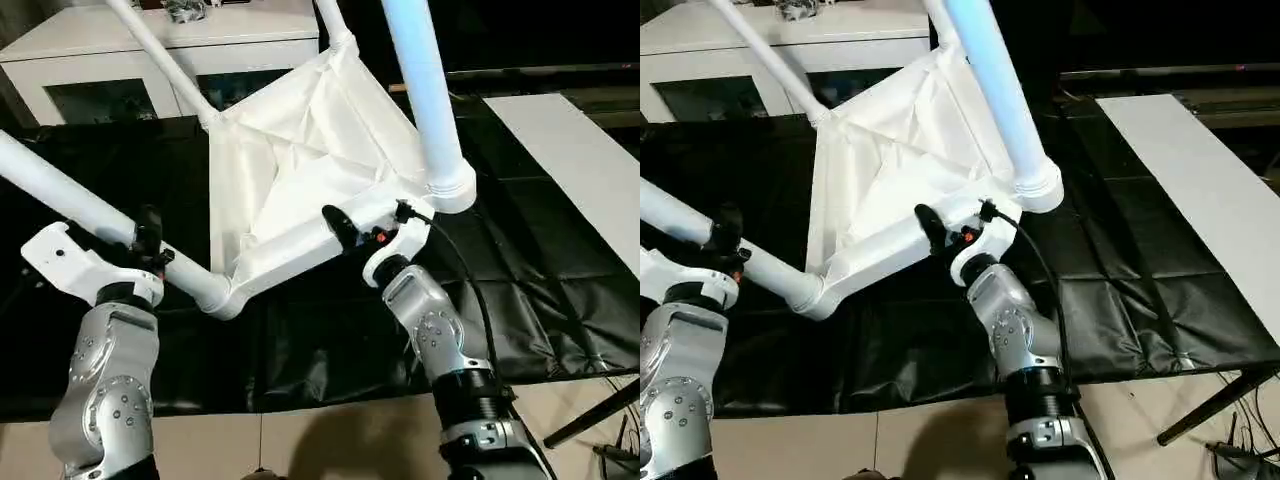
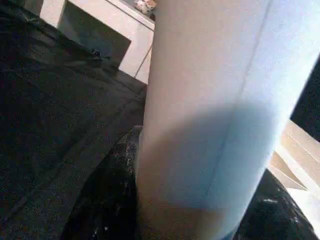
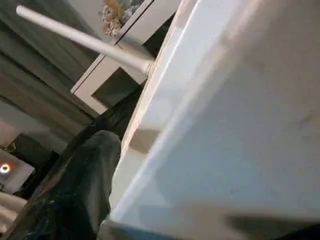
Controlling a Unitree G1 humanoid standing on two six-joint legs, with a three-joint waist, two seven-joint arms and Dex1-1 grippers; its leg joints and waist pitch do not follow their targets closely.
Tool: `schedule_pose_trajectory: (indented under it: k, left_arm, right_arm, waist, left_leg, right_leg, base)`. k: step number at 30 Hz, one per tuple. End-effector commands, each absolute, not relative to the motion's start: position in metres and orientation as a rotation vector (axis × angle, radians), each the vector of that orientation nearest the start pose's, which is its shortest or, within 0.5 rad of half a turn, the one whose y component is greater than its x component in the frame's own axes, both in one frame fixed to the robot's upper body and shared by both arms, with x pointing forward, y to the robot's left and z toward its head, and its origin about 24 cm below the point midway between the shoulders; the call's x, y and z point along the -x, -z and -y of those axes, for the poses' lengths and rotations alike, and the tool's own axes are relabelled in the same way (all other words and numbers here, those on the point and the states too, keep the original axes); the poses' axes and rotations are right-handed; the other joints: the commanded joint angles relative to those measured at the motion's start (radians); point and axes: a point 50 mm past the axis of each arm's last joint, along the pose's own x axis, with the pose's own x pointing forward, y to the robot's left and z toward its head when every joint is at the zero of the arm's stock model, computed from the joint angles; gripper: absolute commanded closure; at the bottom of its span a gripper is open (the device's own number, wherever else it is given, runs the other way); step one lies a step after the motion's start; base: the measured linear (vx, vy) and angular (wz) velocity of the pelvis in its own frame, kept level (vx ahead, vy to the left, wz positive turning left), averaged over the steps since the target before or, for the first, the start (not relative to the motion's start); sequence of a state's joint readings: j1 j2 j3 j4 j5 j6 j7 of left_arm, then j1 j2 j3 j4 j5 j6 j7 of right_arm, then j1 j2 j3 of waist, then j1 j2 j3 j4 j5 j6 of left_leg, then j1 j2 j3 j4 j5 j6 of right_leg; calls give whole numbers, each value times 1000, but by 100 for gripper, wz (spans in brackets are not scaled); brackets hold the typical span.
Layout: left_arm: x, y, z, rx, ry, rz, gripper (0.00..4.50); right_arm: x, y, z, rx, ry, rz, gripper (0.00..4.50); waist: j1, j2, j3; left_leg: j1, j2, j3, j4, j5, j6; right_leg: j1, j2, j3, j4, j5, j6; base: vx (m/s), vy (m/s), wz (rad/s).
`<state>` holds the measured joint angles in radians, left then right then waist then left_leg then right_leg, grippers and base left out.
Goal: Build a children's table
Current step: Flip table
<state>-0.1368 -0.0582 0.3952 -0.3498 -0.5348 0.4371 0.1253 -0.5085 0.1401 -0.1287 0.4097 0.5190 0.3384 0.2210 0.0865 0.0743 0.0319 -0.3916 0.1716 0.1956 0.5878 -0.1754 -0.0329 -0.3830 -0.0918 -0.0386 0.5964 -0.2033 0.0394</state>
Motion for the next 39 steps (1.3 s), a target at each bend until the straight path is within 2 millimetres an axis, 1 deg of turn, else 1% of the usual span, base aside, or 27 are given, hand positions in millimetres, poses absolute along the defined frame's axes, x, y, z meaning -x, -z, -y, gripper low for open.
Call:
schedule_pose_trajectory:
  k: [1, 2, 3, 6, 7, 10, 11, 12, 13, 14, 15, 17, 19, 21, 22, 24, 27, 28, 29, 30, 31, 32, 33, 35, 36, 38, 39]
  left_arm:
    - [-255, -94, -195, 750, -229, 49, 262]
    - [-256, -94, -196, 745, -233, 49, 262]
    - [-256, -94, -197, 743, -236, 51, 262]
    - [-256, -94, -197, 742, -238, 53, 262]
    - [-255, -94, -198, 740, -245, 54, 262]
    - [-255, -93, -198, 738, -250, 55, 262]
    - [-255, -93, -199, 738, -253, 55, 227]
    - [-254, -92, -202, 722, -280, 49, 227]
    - [-255, -92, -202, 735, -272, 52, 206]
    - [-255, -92, -202, 739, -269, 54, 189]
    - [-255, -92, -202, 762, -255, 67, 189]
    - [-255, -92, -202, 759, -252, 69, 169]
    - [-255, -93, -204, 754, -260, 73, 145]
    - [-254, -93, -206, 750, -269, 79, 138]
    - [-254, -94, -208, 741, -284, 86, 123]
    - [-254, -94, -212, 725, -300, 87, 110]
    - [-252, -93, -231, 689, -403, 103, 80]
    - [-252, -93, -234, 682, -420, 108, 73]
    - [-250, -92, -243, 671, -459, 116, 68]
    - [-249, -92, -250, 663, -488, 121, 68]
    - [-248, -92, -253, 659, -501, 123, 66]
    - [-246, -91, -261, 642, -532, 125, 65]
    - [-245, -91, -265, 629, -551, 127, 65]
    - [-240, -89, -282, 587, -628, 126, 65]
    - [-238, -88, -289, 576, -657, 125, 65]
    - [-234, -87, -305, 547, -731, 120, 65]
    - [-233, -86, -306, 542, -735, 117, 65]
  right_arm:
    - [-337, -56, 94, -688, -279, -238, 115]
    - [-339, -58, 96, -700, -267, -231, 141]
    - [-340, -59, 97, -721, -259, -228, 150]
    - [-343, -61, 101, -772, -235, -221, 159]
    - [-344, -63, 103, -765, -236, -213, 170]
    - [-345, -66, 103, -748, -243, -199, 197]
    - [-345, -66, 103, -743, -245, -195, 202]
    - [-346, -68, 103, -727, -252, -188, 202]
    - [-347, -69, 103, -725, -254, -186, 211]
    - [-347, -69, 103, -725, -254, -186, 218]
    - [-347, -70, 103, -723, -252, -183, 218]
    - [-348, -70, 103, -721, -251, -181, 219]
    - [-348, -72, 105, -715, -246, -173, 221]
    - [-350, -76, 108, -688, -244, -154, 221]
    - [-351, -80, 111, -671, -235, -137, 221]
    - [-353, -84, 115, -659, -226, -120, 221]
    - [-358, -102, 129, -537, -200, -52, 221]
    - [-359, -105, 131, -516, -195, -41, 221]
    - [-361, -112, 137, -485, -179, -21, 221]
    - [-363, -117, 142, -453, -168, -4, 221]
    - [-364, -121, 144, -433, -163, 7, 221]
    - [-365, -127, 150, -390, -150, 26, 221]
    - [-366, -131, 154, -363, -139, 35, 221]
    - [-368, -141, 166, -288, -102, 53, 221]
    - [-369, -146, 172, -262, -84, 60, 221]
    - [-370, -158, 190, -186, -7, 69, 221]
    - [-370, -161, 194, -173, 13, 71, 221]
  waist:
    - [-8, -18, -53]
    - [-9, -16, -54]
    - [-8, -16, -54]
    - [-9, -17, -56]
    - [-9, -17, -54]
    - [-8, -17, -56]
    - [-9, -17, -56]
    - [-9, -20, -56]
    - [-8, -16, -55]
    - [-8, -17, -55]
    - [-7, -17, -56]
    - [-8, -17, -58]
    - [-8, -19, -60]
    - [-8, -22, -59]
    - [-6, -20, -60]
    - [-6, -20, -58]
    - [-6, -21, -57]
    - [-7, -21, -56]
    - [-7, -20, -56]
    - [-6, -20, -56]
    - [-3, -21, -57]
    - [-1, -22, -57]
    - [-1, -22, -58]
    - [1, -20, -59]
    - [1, -24, -61]
    - [2, -24, -61]
    - [1, -29, -60]
  left_leg:
    - [21, 46, -25, -75, -223, -25]
    - [21, 46, -26, -75, -220, -25]
    - [23, 46, -26, -75, -220, -26]
    - [22, 46, -25, -73, -210, -20]
    - [20, 45, -24, -73, -210, -18]
    - [21, 45, -24, -71, -204, -17]
    - [21, 45, -24, -72, -203, -17]
    - [21, 46, -24, -72, -204, -16]
    - [20, 45, -24, -72, -204, -17]
    - [21, 44, -23, -72, -208, -21]
    - [21, 43, -23, -72, -210, -24]
    - [22, 45, -24, -71, -202, -25]
    - [19, 44, -22, -67, -163, -10]
    - [18, 44, -21, -65, -155, 1]
    - [19, 45, -21, -65, -153, 3]
    - [19, 45, -21, -66, -162, 2]
    - [20, 46, -22, -68, -177, -10]
    - [21, 45, -22, -68, -182, -15]
    - [21, 45, -22, -68, -186, -18]
    - [24, 44, -22, -68, -194, -23]
    - [26, 44, -21, -67, -190, -28]
    - [26, 45, -20, -66, -185, -30]
    - [25, 44, -21, -66, -177, -32]
    - [25, 43, -21, -64, -163, -33]
    - [24, 42, -22, -64, -153, -32]
    - [28, 40, -21, -62, -156, -36]
    - [28, 40, -19, -62, -161, -34]
  right_leg:
    - [17, -37, 29, -69, -188, -109]
    - [17, -37, 29, -69, -184, -109]
    - [17, -37, 29, -69, -181, -109]
    - [18, -36, 28, -66, -160, -113]
    - [19, -37, 28, -67, -165, -113]
    - [18, -37, 28, -67, -169, -113]
    - [18, -37, 28, -67, -169, -113]
    - [18, -36, 28, -67, -173, -113]
    - [19, -37, 27, -67, -176, -113]
    - [17, -38, 28, -68, -188, -115]
    - [17, -38, 28, -68, -190, -118]
    - [17, -36, 27, -64, -165, -125]
    - [20, -36, 26, -60, -109, -128]
    - [21, -36, 26, -60, -108, -129]
    - [21, -37, 26, -60, -115, -130]
    - [20, -36, 26, -62, -135, -129]
    - [20, -35, 26, -63, -157, -119]
    - [19, -36, 26, -64, -167, -114]
    - [19, -36, 26, -64, -173, -112]
    - [16, -34, 27, -66, -184, -101]
    - [15, -33, 28, -65, -178, -97]
    - [13, -32, 29, -65, -166, -95]
    - [16, -32, 28, -63, -157, -94]
    - [16, -32, 27, -60, -134, -93]
    - [18, -31, 27, -56, -116, -92]
    - [17, -29, 26, -56, -115, -86]
    - [16, -29, 27, -57, -117, -86]
  base:
    - [0, 0, 0]
    - [0, 0, 0]
    - [0, 0, 0]
    - [0, 0, 0]
    - [0, 0, 0]
    - [0, 0, 0]
    - [0, 0, 0]
    - [0, 0, 0]
    - [0, 0, 0]
    - [0, 0, 0]
    - [0, 0, 0]
    - [0, 0, 0]
    - [0, 0, 0]
    - [0, 0, 0]
    - [0, 0, 0]
    - [0, 0, 0]
    - [0, 0, 0]
    - [0, 0, 0]
    - [0, 0, 0]
    - [0, 0, 0]
    - [0, 0, 0]
    - [0, 0, 0]
    - [0, 0, 0]
    - [0, 0, 0]
    - [0, 0, 0]
    - [0, 0, 0]
    - [0, 0, 0]
